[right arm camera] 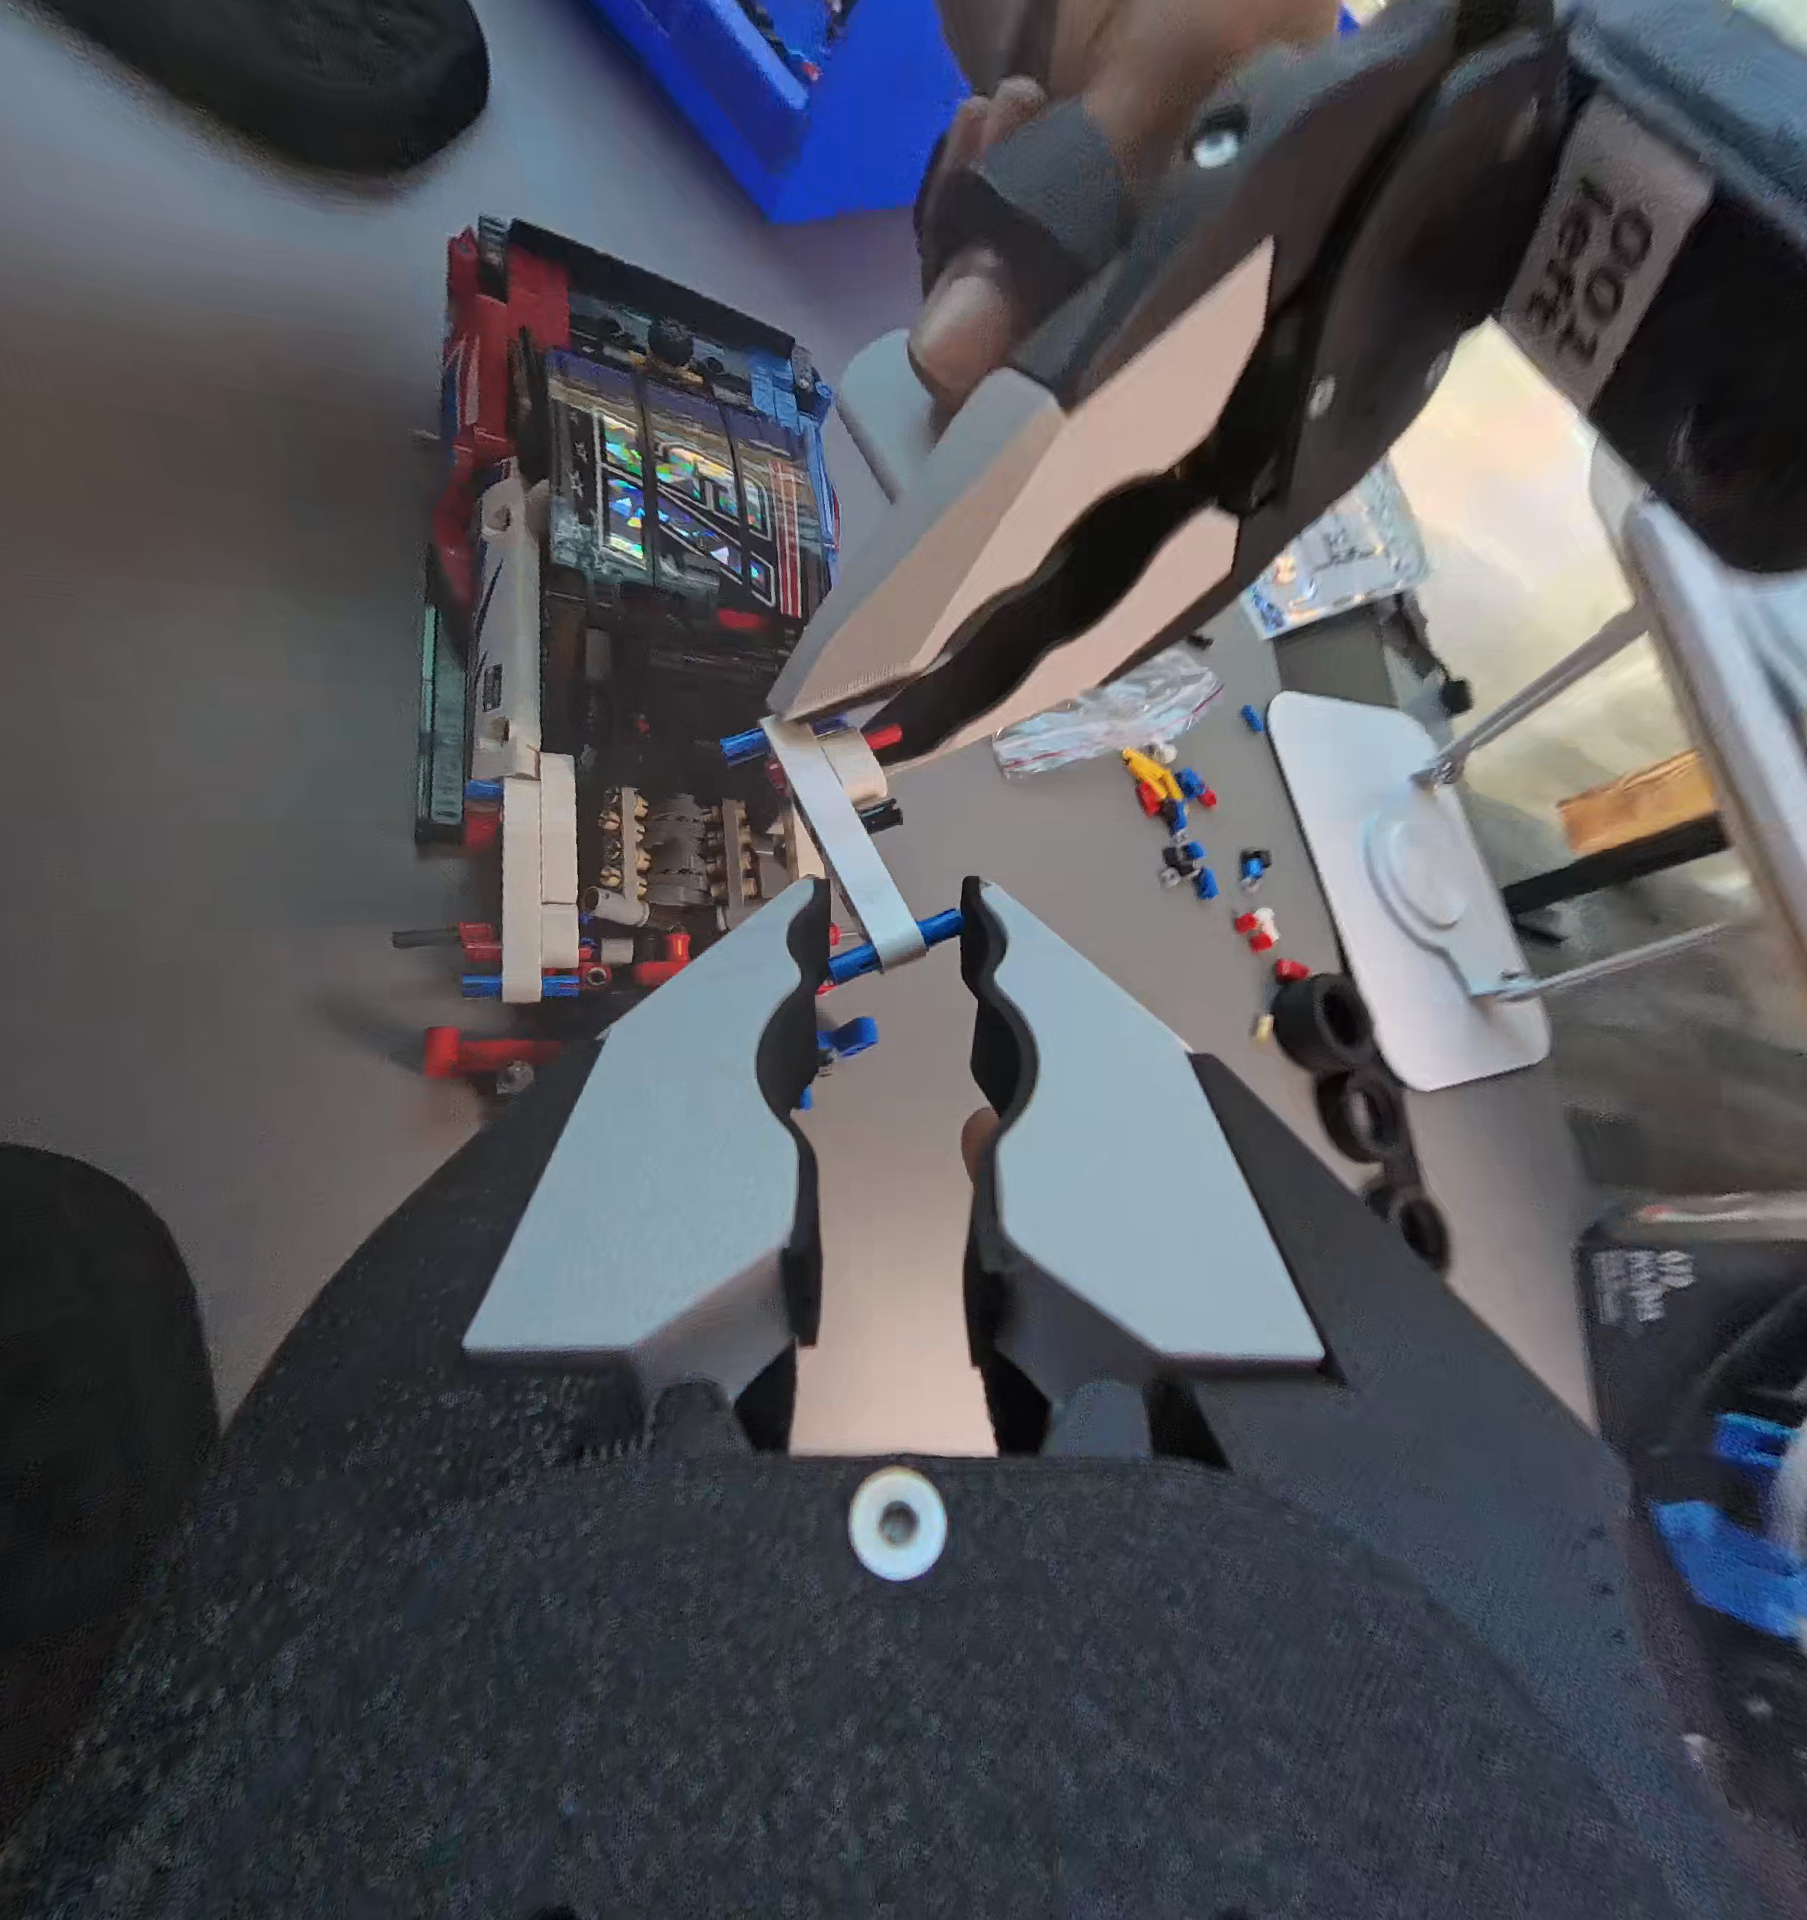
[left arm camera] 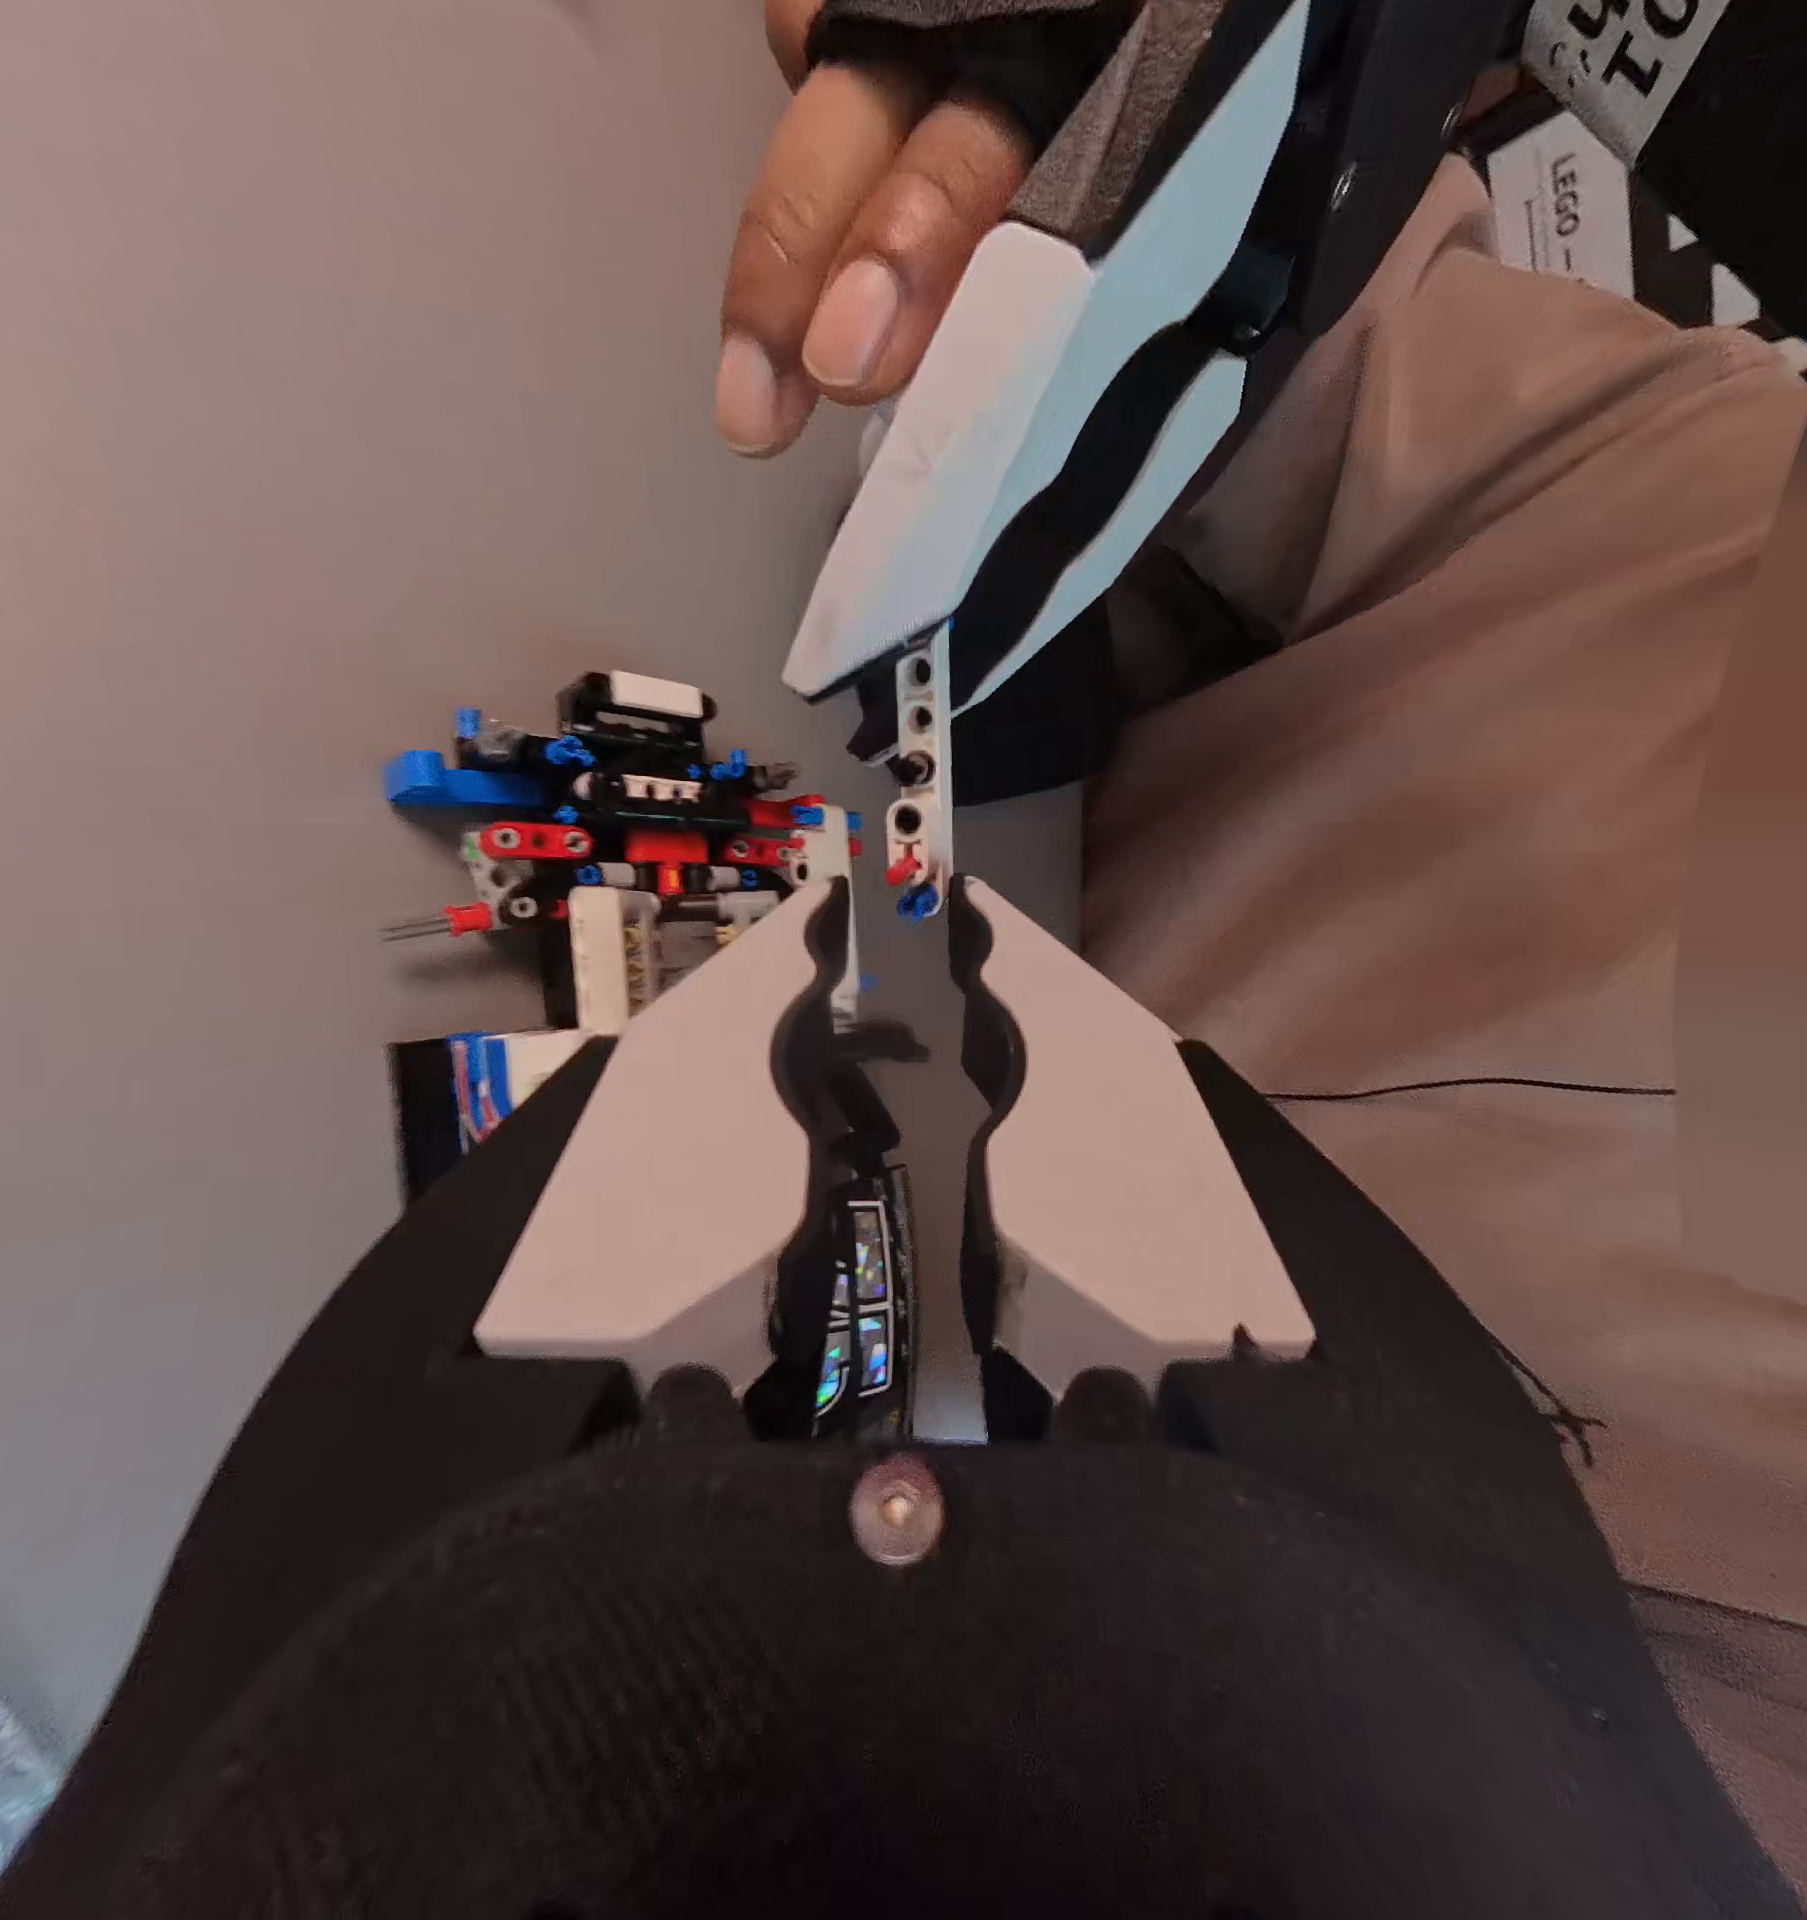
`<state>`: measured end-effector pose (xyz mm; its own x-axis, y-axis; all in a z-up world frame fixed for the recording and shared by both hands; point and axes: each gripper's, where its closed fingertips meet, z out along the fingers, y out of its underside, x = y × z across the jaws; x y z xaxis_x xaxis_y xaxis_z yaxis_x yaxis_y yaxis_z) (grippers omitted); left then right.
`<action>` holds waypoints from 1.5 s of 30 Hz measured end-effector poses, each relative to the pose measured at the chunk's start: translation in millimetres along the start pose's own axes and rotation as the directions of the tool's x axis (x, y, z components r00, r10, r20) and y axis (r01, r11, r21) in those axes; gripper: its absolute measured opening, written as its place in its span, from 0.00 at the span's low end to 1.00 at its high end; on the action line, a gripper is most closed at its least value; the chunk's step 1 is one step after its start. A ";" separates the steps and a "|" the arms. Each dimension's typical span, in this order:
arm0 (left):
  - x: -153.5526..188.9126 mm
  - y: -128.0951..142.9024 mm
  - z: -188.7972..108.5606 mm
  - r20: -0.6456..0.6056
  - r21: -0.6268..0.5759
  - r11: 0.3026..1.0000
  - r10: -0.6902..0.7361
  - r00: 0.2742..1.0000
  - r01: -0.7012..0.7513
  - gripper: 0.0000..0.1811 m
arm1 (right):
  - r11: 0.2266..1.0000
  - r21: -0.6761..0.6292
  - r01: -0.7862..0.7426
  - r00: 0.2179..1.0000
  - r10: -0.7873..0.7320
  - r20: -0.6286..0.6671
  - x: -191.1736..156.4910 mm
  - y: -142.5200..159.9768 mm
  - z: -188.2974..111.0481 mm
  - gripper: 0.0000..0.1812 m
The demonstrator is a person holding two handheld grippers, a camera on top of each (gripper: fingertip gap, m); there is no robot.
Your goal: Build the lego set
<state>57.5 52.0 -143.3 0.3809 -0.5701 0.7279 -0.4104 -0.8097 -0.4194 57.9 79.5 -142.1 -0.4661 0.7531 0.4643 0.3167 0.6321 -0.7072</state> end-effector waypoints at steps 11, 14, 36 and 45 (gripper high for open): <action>-50.2 14.9 -20.8 0.300 0.125 0.990 0.026 0.954 -0.066 0.12 | 0.917 -0.082 -0.392 0.916 0.397 0.062 -27.2 46.1 34.4 0.12; -54.6 19.3 -16.8 0.322 0.101 0.993 0.029 0.946 -0.065 0.12 | 0.902 -0.074 -0.425 0.901 0.429 0.064 -29.9 43.3 40.3 0.12; -42.1 10.4 5.7 0.399 -0.017 0.973 0.219 0.890 -0.232 0.08 | 0.929 0.014 -0.369 0.926 0.368 -0.086 -6.8 32.3 25.2 0.13; -45.8 1.2 4.1 0.490 -0.029 0.960 0.256 0.833 -0.278 0.05 | 0.988 0.043 -0.151 0.967 0.157 -0.203 -0.8 18.8 13.8 0.10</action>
<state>43.0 76.6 -179.3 0.6187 -0.7503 0.2331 -0.5242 -0.6152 -0.5888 52.8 88.3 -163.2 -0.2337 0.8639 0.4461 0.3476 0.5028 -0.7915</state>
